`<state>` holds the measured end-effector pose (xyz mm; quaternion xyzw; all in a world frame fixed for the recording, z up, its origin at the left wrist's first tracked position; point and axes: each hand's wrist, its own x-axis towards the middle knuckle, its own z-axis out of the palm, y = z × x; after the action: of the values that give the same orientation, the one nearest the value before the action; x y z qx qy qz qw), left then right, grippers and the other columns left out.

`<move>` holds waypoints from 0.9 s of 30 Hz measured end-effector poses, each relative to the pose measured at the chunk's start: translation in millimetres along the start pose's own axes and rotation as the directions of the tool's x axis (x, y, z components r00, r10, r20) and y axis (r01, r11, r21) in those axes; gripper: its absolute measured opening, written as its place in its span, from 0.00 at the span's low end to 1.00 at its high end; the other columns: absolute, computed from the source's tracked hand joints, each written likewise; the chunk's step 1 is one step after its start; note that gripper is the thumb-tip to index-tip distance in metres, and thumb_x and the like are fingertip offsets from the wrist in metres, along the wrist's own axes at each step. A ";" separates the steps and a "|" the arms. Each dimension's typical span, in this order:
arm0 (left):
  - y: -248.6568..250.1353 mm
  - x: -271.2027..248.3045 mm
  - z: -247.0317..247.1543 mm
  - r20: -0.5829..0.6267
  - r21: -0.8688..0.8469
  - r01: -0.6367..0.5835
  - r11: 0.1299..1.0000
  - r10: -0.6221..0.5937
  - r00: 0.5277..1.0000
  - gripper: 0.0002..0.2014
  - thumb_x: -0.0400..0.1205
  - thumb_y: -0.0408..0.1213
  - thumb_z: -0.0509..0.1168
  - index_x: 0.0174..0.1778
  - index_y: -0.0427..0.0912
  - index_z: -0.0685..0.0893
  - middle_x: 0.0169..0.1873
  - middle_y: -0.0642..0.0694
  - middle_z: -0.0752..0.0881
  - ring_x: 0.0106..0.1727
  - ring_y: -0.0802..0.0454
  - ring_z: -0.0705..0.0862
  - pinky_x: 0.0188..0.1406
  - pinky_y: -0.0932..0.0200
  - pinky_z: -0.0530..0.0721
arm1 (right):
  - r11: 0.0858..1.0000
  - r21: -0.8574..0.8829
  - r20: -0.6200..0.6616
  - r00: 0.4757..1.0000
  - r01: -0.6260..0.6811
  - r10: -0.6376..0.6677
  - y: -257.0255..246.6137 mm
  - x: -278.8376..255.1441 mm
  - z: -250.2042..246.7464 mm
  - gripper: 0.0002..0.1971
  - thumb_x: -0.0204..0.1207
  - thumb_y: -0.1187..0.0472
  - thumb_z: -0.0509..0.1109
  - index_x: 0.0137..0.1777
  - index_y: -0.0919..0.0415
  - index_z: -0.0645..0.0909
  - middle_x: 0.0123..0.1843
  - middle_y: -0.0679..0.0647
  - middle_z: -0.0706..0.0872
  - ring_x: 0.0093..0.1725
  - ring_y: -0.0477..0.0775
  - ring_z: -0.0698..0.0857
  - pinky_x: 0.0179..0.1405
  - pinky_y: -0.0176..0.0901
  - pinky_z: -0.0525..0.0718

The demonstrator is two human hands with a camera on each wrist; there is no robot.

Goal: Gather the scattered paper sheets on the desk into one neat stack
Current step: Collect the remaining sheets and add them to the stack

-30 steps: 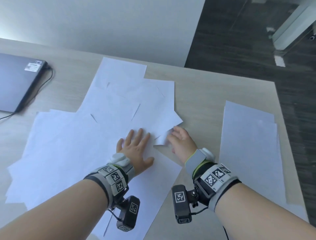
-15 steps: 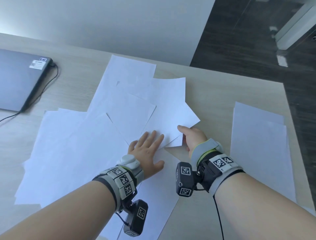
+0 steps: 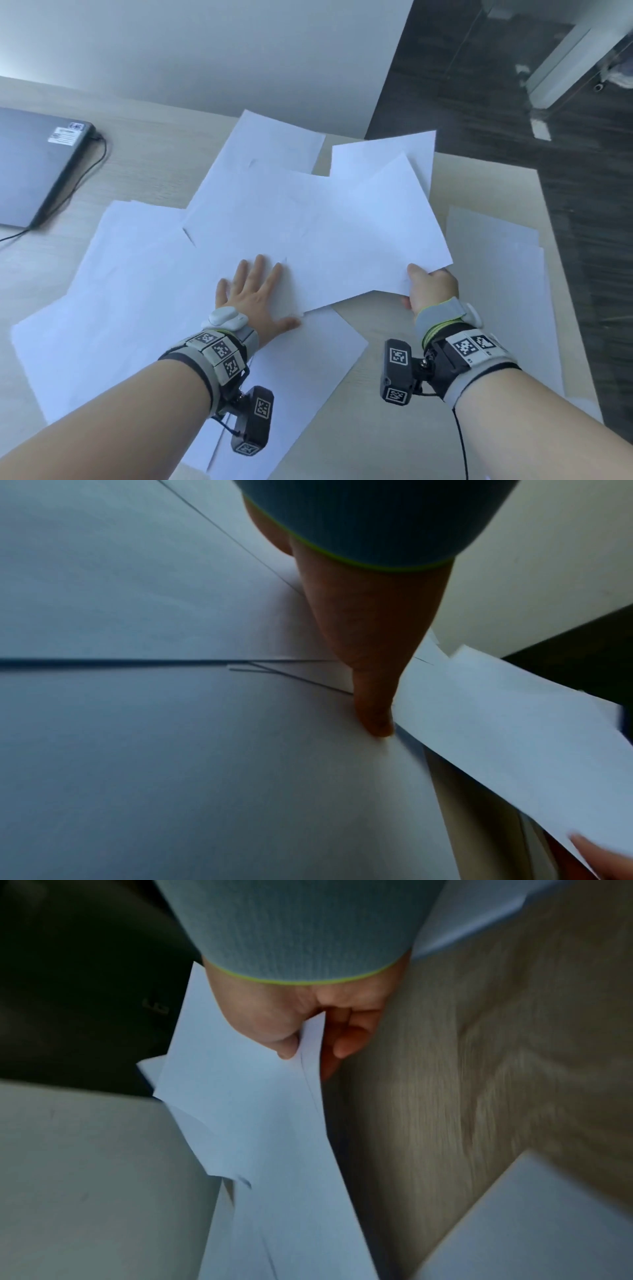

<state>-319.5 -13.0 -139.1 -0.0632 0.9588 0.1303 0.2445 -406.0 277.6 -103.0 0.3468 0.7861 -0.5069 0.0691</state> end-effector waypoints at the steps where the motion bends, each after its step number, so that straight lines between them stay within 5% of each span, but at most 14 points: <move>1: 0.4 0.7 -0.7 -0.008 0.001 0.028 1.000 -0.028 1.000 0.54 0.72 0.80 0.56 0.86 0.67 0.33 0.88 0.58 0.29 0.88 0.50 0.28 0.87 0.37 0.38 | 1.000 0.031 -0.041 0.999 -0.004 0.006 1.9 3.6 -12.3 0.05 0.78 0.60 0.69 0.43 0.58 0.85 0.37 0.53 0.87 0.35 0.64 0.84 0.38 0.58 0.91; 4: -2.0 2.0 -4.4 -0.011 0.008 0.126 0.992 -0.126 0.992 0.55 0.71 0.81 0.56 0.87 0.67 0.34 0.88 0.57 0.30 0.89 0.49 0.31 0.87 0.36 0.41 | 0.986 0.159 -0.103 0.993 -0.048 0.064 10.3 13.8 -39.4 0.05 0.78 0.63 0.68 0.49 0.59 0.85 0.38 0.53 0.86 0.33 0.61 0.84 0.24 0.42 0.83; 8: 20.5 -3.6 -14.3 -0.003 -0.054 0.139 0.989 -0.139 0.990 0.49 0.76 0.69 0.58 0.88 0.64 0.38 0.90 0.55 0.34 0.90 0.51 0.33 0.88 0.35 0.43 | 0.978 0.203 -0.068 0.996 -0.035 0.050 27.8 13.4 -77.0 0.06 0.77 0.64 0.67 0.40 0.58 0.83 0.35 0.58 0.84 0.27 0.58 0.81 0.18 0.35 0.73; 13: 76.8 -6.2 -26.0 -0.127 -0.333 0.051 0.942 -0.098 0.987 0.38 0.82 0.67 0.51 0.89 0.59 0.55 0.90 0.58 0.51 0.90 0.56 0.47 0.85 0.40 0.52 | 0.994 0.108 0.038 0.999 -0.004 0.000 54.5 2.5 -107.4 0.14 0.81 0.60 0.69 0.32 0.61 0.76 0.32 0.58 0.74 0.32 0.57 0.70 0.23 0.41 0.69; 17: 116.2 -5.9 -30.2 -0.071 -0.449 0.040 0.893 -0.080 0.994 0.35 0.83 0.67 0.55 0.85 0.53 0.66 0.81 0.48 0.74 0.78 0.44 0.74 0.76 0.39 0.71 | 0.999 0.032 0.136 0.991 -0.006 0.001 72.4 -4.2 -131.0 0.17 0.82 0.54 0.70 0.35 0.64 0.77 0.35 0.57 0.80 0.35 0.57 0.77 0.32 0.47 0.78; 21: 132.1 -11.3 -20.9 -0.103 -0.475 0.095 0.875 -0.163 0.981 0.40 0.79 0.63 0.66 0.86 0.54 0.65 0.82 0.47 0.72 0.79 0.41 0.75 0.76 0.39 0.74 | 1.000 0.016 0.173 0.985 0.000 -0.003 92.8 -3.1 -158.4 0.30 0.75 0.45 0.75 0.47 0.79 0.78 0.37 0.67 0.82 0.38 0.57 0.80 0.36 0.51 0.81; 23: 140.1 -17.5 -18.9 -0.047 -0.445 0.118 0.888 -0.154 0.987 0.30 0.80 0.58 0.68 0.78 0.53 0.76 0.74 0.47 0.81 0.70 0.43 0.82 0.68 0.47 0.79 | 1.000 0.023 0.180 0.984 0.009 -0.013 99.5 -3.9 -171.3 0.35 0.68 0.41 0.76 0.46 0.79 0.76 0.36 0.68 0.81 0.37 0.56 0.80 0.35 0.51 0.79; 25: 149.2 -24.4 -16.6 0.020 -0.424 0.127 0.897 -0.131 0.991 0.13 0.82 0.52 0.67 0.57 0.49 0.86 0.54 0.46 0.90 0.50 0.45 0.87 0.49 0.53 0.83 | 0.999 0.044 0.191 0.982 0.001 -0.010 107.3 -4.7 -182.1 0.29 0.74 0.46 0.75 0.46 0.77 0.76 0.38 0.61 0.81 0.37 0.55 0.79 0.35 0.48 0.75; 27: 155.5 -28.5 -11.0 0.046 -0.476 0.169 0.863 -0.167 0.985 0.07 0.82 0.46 0.65 0.43 0.50 0.86 0.41 0.46 0.90 0.37 0.47 0.84 0.37 0.56 0.81 | 0.997 0.077 0.203 0.979 -0.020 0.004 117.6 -3.5 -191.4 0.20 0.80 0.50 0.72 0.47 0.72 0.79 0.39 0.59 0.83 0.39 0.55 0.80 0.33 0.45 0.75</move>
<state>-328.3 134.5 -81.9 -0.2046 0.8874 0.3411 0.2332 -284.5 466.6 -98.4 0.3004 0.7524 -0.5697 0.1384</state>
